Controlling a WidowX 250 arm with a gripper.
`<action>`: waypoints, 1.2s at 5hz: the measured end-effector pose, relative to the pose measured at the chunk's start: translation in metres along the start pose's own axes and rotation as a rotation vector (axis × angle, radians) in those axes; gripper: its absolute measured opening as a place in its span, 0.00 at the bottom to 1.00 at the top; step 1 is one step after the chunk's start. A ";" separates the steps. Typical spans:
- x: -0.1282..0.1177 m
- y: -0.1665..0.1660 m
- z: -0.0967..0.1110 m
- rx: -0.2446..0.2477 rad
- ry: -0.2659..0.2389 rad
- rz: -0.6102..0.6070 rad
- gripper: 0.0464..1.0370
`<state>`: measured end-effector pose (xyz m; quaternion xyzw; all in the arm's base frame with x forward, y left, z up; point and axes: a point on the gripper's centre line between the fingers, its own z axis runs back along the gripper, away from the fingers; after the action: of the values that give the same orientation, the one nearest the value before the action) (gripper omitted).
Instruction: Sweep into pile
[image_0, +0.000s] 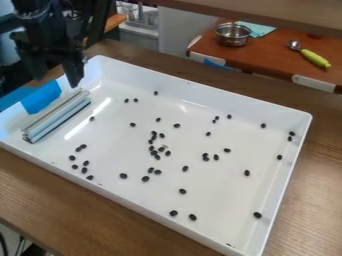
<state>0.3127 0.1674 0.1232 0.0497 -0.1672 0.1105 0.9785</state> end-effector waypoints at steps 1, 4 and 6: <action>-0.012 0.001 -0.012 -0.009 0.002 0.028 0.96; -0.020 0.007 -0.023 0.021 0.002 0.047 0.96; -0.025 0.011 -0.035 0.046 0.011 0.030 0.96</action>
<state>0.2988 0.1774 0.0822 0.0688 -0.1598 0.1291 0.9763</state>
